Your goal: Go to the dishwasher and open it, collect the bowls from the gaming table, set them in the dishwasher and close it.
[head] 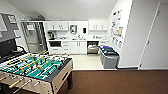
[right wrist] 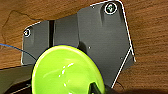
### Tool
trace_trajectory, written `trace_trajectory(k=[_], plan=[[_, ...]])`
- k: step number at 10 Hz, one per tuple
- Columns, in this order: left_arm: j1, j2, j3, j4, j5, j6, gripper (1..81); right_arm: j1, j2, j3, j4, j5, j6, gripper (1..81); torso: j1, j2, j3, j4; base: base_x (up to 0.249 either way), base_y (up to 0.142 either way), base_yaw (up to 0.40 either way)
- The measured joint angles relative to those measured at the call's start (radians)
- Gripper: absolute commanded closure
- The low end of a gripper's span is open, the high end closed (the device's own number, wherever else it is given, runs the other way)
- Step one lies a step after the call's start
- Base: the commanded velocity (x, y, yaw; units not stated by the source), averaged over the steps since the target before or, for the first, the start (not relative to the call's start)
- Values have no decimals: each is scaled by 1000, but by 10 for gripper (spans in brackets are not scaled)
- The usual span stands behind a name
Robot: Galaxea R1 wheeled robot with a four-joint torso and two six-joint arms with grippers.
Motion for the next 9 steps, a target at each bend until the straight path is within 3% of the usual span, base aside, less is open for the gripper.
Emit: trace_trajectory(k=[9], plan=[[-3,2,1,0,-3,0,811,6,4,-1,0,1,0,811,0,0,0,0,190,0,0]])
